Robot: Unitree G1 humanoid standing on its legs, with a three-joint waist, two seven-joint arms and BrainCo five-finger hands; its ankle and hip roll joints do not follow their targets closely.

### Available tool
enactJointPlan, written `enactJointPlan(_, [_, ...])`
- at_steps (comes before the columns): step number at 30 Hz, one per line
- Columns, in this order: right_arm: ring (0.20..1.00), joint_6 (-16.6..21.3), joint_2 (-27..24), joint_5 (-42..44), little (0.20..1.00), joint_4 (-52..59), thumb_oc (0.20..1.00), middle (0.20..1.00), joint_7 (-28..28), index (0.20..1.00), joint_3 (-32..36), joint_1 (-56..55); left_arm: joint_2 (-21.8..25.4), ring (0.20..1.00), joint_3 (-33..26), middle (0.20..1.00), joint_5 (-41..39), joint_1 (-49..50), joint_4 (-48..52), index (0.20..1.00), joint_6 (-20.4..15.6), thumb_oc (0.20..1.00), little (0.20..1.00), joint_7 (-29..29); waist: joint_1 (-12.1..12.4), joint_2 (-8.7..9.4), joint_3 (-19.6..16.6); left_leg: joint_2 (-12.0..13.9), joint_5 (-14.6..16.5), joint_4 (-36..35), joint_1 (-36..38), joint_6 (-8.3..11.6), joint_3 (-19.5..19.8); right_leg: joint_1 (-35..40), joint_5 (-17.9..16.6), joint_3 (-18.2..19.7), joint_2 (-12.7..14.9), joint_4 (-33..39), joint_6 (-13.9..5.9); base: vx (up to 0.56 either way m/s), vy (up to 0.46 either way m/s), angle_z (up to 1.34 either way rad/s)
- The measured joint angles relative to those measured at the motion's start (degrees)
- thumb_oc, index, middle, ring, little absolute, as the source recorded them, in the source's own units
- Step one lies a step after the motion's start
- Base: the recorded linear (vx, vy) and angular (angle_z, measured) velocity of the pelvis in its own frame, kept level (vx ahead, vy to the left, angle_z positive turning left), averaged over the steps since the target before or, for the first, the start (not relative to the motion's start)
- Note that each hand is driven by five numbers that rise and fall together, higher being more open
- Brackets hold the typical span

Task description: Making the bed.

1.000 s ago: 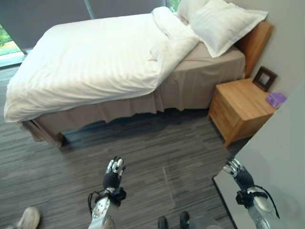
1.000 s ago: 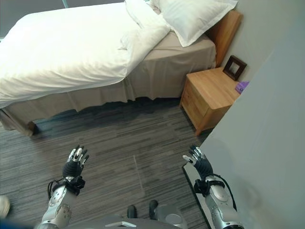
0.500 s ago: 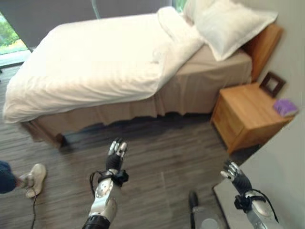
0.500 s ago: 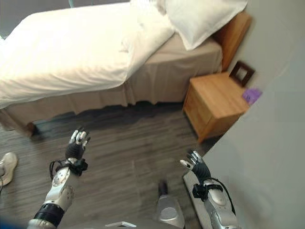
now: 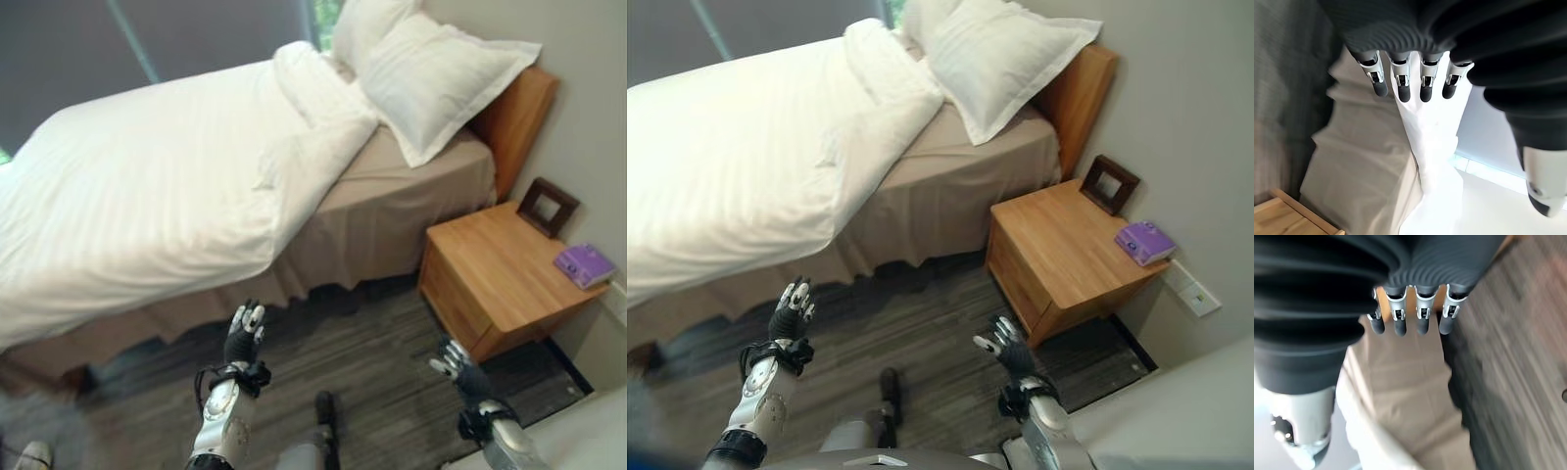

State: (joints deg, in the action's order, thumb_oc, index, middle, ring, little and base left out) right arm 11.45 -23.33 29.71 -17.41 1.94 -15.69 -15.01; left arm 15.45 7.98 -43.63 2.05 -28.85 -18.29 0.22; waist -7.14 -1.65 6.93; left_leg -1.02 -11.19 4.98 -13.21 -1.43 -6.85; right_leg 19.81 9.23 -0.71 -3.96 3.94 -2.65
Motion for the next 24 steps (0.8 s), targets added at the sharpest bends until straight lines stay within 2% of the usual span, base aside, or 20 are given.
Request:
enactJointPlan(1, [1.0,-0.32,0.53,0.08,1.0,-2.49,1.0,1.0,0.07,1.0,1.84,-0.48,0.65,1.0,-0.16,1.0,0.02,1.69,-1.36,1.0,0.0,1.0,1.0,-0.6,-0.85,0.85,-2.47,-0.48,2.64,-0.45,2.99,-3.21,-1.07,0.8,4.48,1.71,0.21,-3.49,0.59,0.39,0.139,-0.48])
enactJointPlan(2, [1.0,-0.37,0.74,0.1,1.0,-2.55,1.0,1.0,0.0,1.0,3.04,-1.09,0.64,1.0,-0.72,1.0,0.0,1.43,-1.34,1.0,0.05,1.0,1.0,-0.46,-0.47,2.33,-2.86,-1.21,3.05,-1.84,4.35,-3.66,-0.86,-0.46,6.19,2.27,1.69,-6.53,0.53,0.36,0.168,-0.29])
enactJointPlan(3, [1.0,-0.47,0.99,0.07,1.0,-2.02,1.0,1.0,0.32,1.0,3.83,-1.27,1.15,1.0,-0.82,1.0,0.03,1.94,-0.88,1.0,0.06,1.0,1.0,-0.51,-0.73,4.09,-3.19,-2.02,3.73,-3.05,5.3,-3.61,-1.83,-0.73,6.29,2.8,2.9,-7.31,0.54,0.17,0.109,-0.28])
enactJointPlan(4, [1.0,-0.19,0.92,0.08,1.0,-1.35,1.0,1.0,0.52,1.0,4.57,-1.08,1.3,1.0,-1.47,1.0,0.04,2.19,-1.19,1.0,0.21,1.0,1.0,-0.36,-0.6,5.84,-3.53,-3.3,3.3,-5.74,6.99,-3.79,-2.37,-2.4,7.5,3.72,4.33,-10.95,-0.54,0.23,0.168,-0.29])
enactJointPlan(6, [1.0,-0.29,1.02,0.08,1.0,-1.14,1.0,1.0,0.64,1.0,4.87,0.15,1.54,1.0,-1.79,1.0,0.05,2.11,-1.18,1.0,0.26,1.0,1.0,-0.19,-0.19,5.85,-3.34,-3.44,2.46,-8.41,8.76,-3.77,-3.32,-6.47,8.89,4.34,4.75,-18.29,-2.5,0.16,0.159,-0.41])
enactJointPlan(8, [1.0,-0.41,1.56,0.05,1.0,-0.88,1.0,1.0,1.13,1.0,3.45,2.23,3.04,1.0,-1.64,1.0,0.49,1.27,-1.06,1.0,0.25,1.0,1.0,0.01,0.19,5.1,-2.25,-3.44,3.1,-10.3,11.21,-3.65,-3.97,-12.79,9.39,4.35,5.08,-32.32,-5.0,0.14,0.163,-0.23])
enactJointPlan(9, [1.0,-0.42,1.58,0.01,1.0,-0.01,1.0,1.0,1.32,1.0,3.14,2.7,3.57,1.0,-1.57,1.0,1.59,0.27,-0.91,1.0,0.25,1.0,1.0,0.02,0.01,4.14,-1.49,-3.43,3.65,-10.32,11.77,-3.44,-3.42,-16.95,9.57,4.39,5.36,-36.82,-5.32,0.13,0.125,0.07])
enactJointPlan(10, [1.0,-0.42,1.64,0.01,1.0,0.46,1.0,1.0,1.4,1.0,3.03,3.15,3.77,1.0,-1.63,1.0,1.92,-0.22,-0.32,1.0,0.15,1.0,1.0,0.13,-0.02,3.63,-0.57,-3.39,4.24,-10.44,12.3,-3.86,-3.39,-19.47,9.75,4.19,5.88,-37.99,-5.01,0.21,0.076,0.21])
enactJointPlan(12, [1.0,-0.44,1.56,0.02,1.0,0.91,1.0,1.0,2.24,1.0,2.73,4.59,4.09,1.0,-1.69,1.0,2.28,0.06,1.18,1.0,0.13,1.0,1.0,0.21,0.13,1.57,1.72,-3.07,5.7,-10.66,12.83,-3.47,-3.6,-24.04,9.38,3.41,7.12,-33.12,-4.62,0.17,0.009,0.15])
enactJointPlan(13, [1.0,-0.54,1.59,0.03,1.0,0.73,1.0,1.0,2.23,1.0,2.51,4.9,3.78,1.0,-1.9,1.0,2.27,0.11,1.14,1.0,0.12,1.0,1.0,0.3,0.22,1.33,1.81,-2.73,6.99,-10.67,12.79,-2.77,-3.99,-25.38,8.38,3.26,7.44,-28.62,-3.47,0.18,-0.007,0.27])
enactJointPlan(14, [1.0,-0.75,2.26,0.02,1.0,0.05,1.0,1.0,2.35,1.0,1.84,4.87,3.68,1.0,-2.19,1.0,2.26,0.44,1.07,1.0,0.09,1.0,1.0,0.53,-0.56,1.49,2.18,-2.48,8.81,-8.9,12.92,-3.5,-6.8,-25.95,1.14,2.7,9.2,-18.05,-2.88,0.18,-0.006,0.43])
enactJointPlan(15, [1.0,-0.75,2.0,0.0,1.0,0.11,1.0,1.0,2.45,1.0,1.33,4.71,3.87,1.0,-2.38,1.0,2.25,-0.04,0.71,1.0,0.12,1.0,1.0,0.6,-0.68,1.78,2.96,-1.19,9.79,-3.37,11.96,-5.3,-6.75,-24.98,-2.29,2.46,9.43,-18.03,-4.6,0.14,-0.022,0.38])
enactJointPlan(16, [1.0,-1.11,1.67,-0.13,1.0,-0.81,1.0,1.0,2.68,1.0,1.15,4.74,3.35,1.0,-2.74,1.0,2.23,-0.08,0.1,1.0,0.17,1.0,1.0,0.68,-0.31,1.52,3.18,-1.23,10.67,-3.74,12.47,-3.6,-5.99,-24.59,-2.04,2.81,8.76,-18.51,-4.51,0.06,-0.034,0.48])
enactJointPlan(17, [1.0,-1.43,0.97,-0.31,1.0,-0.97,1.0,1.0,2.84,1.0,1.26,3.19,2.84,1.0,-2.66,1.0,2.27,0.55,0.18,1.0,0.18,1.0,1.0,0.69,-0.59,0.53,2.2,-0.76,9.38,-5.33,12.61,-1.66,-3.6,-22.84,-2.77,4.82,7.46,-15.39,-4.67,0.1,-0.06,0.48])
enactJointPlan(21, [1.0,-1.44,0.58,-0.28,1.0,-1.4,1.0,1.0,2.87,1.0,1.73,3.77,2.27,1.0,-2.43,1.0,2.24,0.5,-0.09,1.0,0.1,1.0,1.0,0.75,-0.43,1.46,1.51,0.61,6.97,-10.22,15.66,-0.17,-1.82,-16.54,-7.38,3.31,5.69,-4.87,-1.6,0.09,-0.097,0.27])
enactJointPlan(24, [1.0,-1.37,-0.3,-0.35,1.0,-1.21,1.0,1.0,2.9,1.0,1.85,4.86,1.58,1.0,-1.04,1.0,2.09,0.98,-0.07,1.0,0.12,1.0,1.0,0.48,-0.44,1.66,0.92,1.16,6.69,-10.23,16.58,-0.11,-1.17,-14.35,-7.85,2.48,5.08,-2.78,-0.92,0.06,-0.035,0.16])
